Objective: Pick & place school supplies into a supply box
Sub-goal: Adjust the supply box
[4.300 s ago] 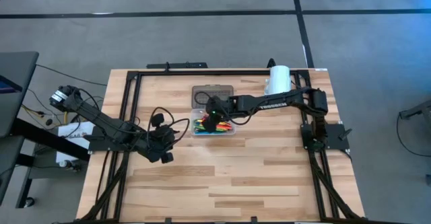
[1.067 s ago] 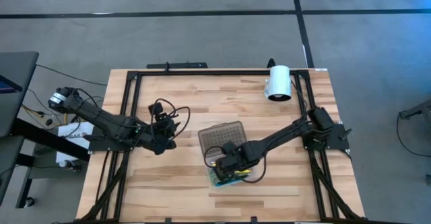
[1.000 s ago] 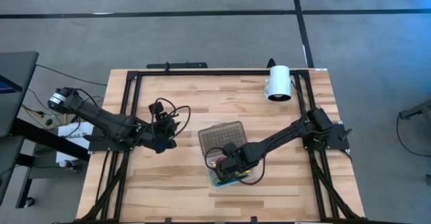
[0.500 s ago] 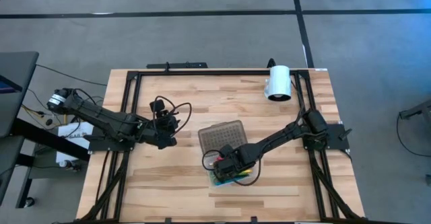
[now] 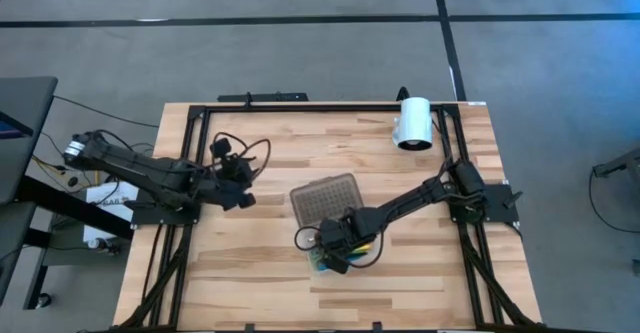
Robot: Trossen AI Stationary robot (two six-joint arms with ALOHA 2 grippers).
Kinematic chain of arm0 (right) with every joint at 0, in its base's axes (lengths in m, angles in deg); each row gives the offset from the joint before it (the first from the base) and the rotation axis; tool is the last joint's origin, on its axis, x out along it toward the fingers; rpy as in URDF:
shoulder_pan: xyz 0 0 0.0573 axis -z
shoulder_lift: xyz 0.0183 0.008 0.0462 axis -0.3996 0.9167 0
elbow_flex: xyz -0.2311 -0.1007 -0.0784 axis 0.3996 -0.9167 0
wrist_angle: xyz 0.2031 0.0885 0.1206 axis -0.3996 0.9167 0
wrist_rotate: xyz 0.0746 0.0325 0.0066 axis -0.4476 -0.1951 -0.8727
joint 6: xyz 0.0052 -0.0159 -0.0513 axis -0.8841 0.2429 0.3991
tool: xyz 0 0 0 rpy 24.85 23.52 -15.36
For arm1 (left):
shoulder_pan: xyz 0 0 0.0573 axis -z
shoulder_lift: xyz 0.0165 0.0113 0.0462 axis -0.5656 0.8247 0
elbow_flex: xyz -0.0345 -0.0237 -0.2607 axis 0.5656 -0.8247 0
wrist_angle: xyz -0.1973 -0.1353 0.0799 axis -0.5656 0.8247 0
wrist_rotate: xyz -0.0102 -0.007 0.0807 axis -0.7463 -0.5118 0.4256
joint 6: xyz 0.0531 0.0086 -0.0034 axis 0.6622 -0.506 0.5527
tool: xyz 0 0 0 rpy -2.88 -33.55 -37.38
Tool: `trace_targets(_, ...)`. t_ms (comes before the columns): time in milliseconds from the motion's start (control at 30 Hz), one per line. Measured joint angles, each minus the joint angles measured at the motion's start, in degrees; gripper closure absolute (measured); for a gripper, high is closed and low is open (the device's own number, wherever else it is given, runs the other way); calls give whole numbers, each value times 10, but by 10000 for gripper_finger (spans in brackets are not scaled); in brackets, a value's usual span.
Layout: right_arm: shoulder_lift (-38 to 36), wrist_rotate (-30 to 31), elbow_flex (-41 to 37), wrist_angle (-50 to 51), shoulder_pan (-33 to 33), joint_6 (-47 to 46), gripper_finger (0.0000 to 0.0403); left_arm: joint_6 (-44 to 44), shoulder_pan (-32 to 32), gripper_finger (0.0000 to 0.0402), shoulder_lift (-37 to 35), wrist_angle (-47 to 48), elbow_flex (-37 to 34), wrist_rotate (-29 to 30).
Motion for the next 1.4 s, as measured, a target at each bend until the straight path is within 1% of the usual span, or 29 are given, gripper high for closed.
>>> trace_targets(67, 0, 1, 0, 0, 3, 27, 340, -5, -4, 278, -16, 4, 0, 0)
trace_targets(133, 0, 4, 0, 0, 8, 16, 340, -8, -6, 278, -31, 8, 0, -5)
trace_targets(333, -13, -24, -1, 2, 29, -123, 333, -25, -6, 278, -58, 8, 0, -7)
trace_targets(500, -16, -27, -1, 19, 28, -220, 303, -24, -6, 278, -58, 8, 0, -6)
trace_targets(700, -16, -23, -1, 22, 27, -277, 251, -15, -6, 278, -58, 8, 0, -5)
trace_targets(867, -16, -23, -1, 30, 32, -295, 212, -11, -6, 278, -58, 7, 0, -5)
trace_targets(1000, -16, -24, -1, 30, 32, -296, 194, -10, -6, 278, -58, 7, 0, -5)
trace_targets(1100, -24, -22, 0, 33, 35, -301, 191, -10, -6, 278, -58, 8, 0, -5)
trace_targets(1200, -36, -7, 16, 31, 39, -301, 192, -10, -6, 278, -58, 8, 0, -5)
trace_targets(1333, -45, 32, 42, 41, 48, -295, 198, -10, -6, 278, -57, 9, 0, -5)
trace_targets(1400, -45, 56, 57, 66, 53, -282, 200, -10, -6, 278, -58, 10, 0, 0)
